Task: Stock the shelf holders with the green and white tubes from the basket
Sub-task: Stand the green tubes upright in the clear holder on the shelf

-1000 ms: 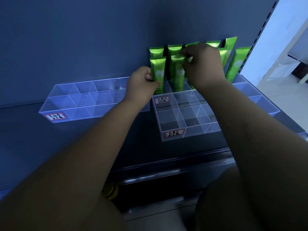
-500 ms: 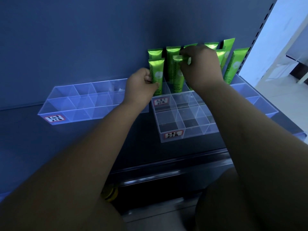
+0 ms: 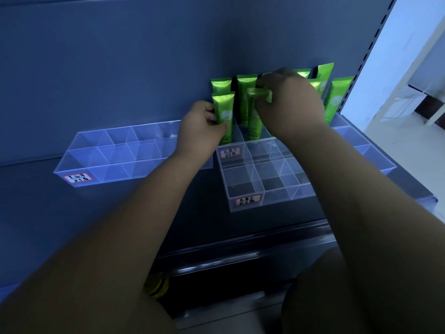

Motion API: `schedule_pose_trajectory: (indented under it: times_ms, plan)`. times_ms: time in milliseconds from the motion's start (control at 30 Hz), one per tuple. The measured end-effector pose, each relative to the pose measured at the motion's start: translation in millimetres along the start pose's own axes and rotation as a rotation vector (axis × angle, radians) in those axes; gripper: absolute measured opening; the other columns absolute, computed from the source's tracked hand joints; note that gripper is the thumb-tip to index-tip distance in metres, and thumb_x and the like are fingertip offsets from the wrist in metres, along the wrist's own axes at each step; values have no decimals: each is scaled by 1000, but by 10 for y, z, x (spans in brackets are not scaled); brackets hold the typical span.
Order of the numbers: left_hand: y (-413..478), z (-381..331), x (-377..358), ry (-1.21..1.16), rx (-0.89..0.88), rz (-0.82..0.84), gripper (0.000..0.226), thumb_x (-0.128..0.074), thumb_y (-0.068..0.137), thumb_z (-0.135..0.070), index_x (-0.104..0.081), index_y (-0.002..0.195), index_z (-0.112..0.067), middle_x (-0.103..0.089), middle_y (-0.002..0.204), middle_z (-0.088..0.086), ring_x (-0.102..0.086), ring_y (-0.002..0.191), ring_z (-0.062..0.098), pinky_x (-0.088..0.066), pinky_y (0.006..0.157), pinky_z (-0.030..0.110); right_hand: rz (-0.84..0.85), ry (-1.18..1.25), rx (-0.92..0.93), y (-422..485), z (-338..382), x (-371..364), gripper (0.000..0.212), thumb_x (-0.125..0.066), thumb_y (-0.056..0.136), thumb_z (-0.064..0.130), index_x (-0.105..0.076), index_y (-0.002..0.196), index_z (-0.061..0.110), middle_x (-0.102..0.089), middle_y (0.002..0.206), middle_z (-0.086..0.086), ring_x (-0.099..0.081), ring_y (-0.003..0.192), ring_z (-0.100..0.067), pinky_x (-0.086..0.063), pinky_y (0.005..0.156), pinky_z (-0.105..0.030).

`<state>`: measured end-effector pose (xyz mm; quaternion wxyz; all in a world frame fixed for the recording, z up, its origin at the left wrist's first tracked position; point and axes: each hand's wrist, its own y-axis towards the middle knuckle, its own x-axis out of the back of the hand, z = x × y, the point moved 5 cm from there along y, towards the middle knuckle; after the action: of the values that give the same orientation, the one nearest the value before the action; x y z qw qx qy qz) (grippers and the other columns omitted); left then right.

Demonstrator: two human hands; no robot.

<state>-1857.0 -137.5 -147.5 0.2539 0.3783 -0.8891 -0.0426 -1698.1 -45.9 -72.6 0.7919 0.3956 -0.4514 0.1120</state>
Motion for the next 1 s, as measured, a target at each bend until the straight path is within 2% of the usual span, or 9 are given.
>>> schedule_pose_trajectory:
  times_ms: [100,167,233,333,500,633,700,867,1000]
  plan:
    - [-153,-117,146,160,34,-90,34,-72,91,-31,-57,118,-15,-64,90,-7,-62,89,17,-49,74,31,11,-37,-12,-115,121,97,34,-55,95,34,-66,123,19,-58,131,-6,-63,106,-37,-55,77,-40]
    - [-349,-188,281,306,62,-162,24,-62,95,-36,-53,106,-16,-68,89,3,-63,88,26,-45,68,34,31,-50,-28,-217,230,155,35,-52,98,38,-62,125,18,-57,130,-8,-62,105,-39,-50,73,-39]
    - [-568,-285,414,390,50,-206,24,-58,97,-39,-51,103,-17,-69,97,7,-63,92,31,-47,71,38,58,-44,-22,-345,371,208,40,-48,101,45,-57,127,16,-58,126,-10,-59,108,-39,-43,71,-38]
    - [-758,-410,610,472,-15,-254,39,-56,99,-43,-55,124,-13,-67,116,11,-61,107,36,-51,82,43,127,25,29,-557,643,207,51,-40,104,51,-48,138,14,-56,132,-11,-52,122,-36,-45,85,-43]
    - [-947,-443,977,537,-92,-249,54,-47,101,-46,-55,138,-9,-64,131,12,-56,123,35,-47,95,42,198,193,108,-832,1108,40,59,-35,105,53,-45,147,13,-52,146,-7,-41,140,-29,-42,108,-46]
    - [-1201,-388,1429,482,-89,-251,51,-50,105,-42,-51,147,-14,-56,148,3,-44,141,20,-33,104,24,162,305,132,-1028,1466,-8,62,-31,105,54,-44,150,13,-49,151,-6,-33,148,-26,-35,117,-46]
    - [-1406,-350,1756,514,-69,-319,50,-50,105,-42,-51,148,-16,-55,149,3,-42,143,20,-36,110,30,169,335,160,-1148,1673,-26,61,-32,105,53,-44,150,14,-49,152,-6,-32,149,-26,-33,119,-45]
    - [-2397,-131,2635,845,-13,-468,59,-45,103,-48,-52,144,-7,-58,146,13,-46,141,35,-40,114,50,271,388,346,-1564,2444,-16,60,-32,105,53,-40,152,15,-43,157,-5,-28,151,-25,-27,122,-43]
    - [-3490,78,3354,999,147,-569,66,-48,97,-51,-53,143,-4,-59,142,17,-47,138,39,-39,113,53,355,485,625,-2171,3379,115,64,-31,103,53,-36,154,15,-41,157,-5,-29,150,-26,-28,121,-44]
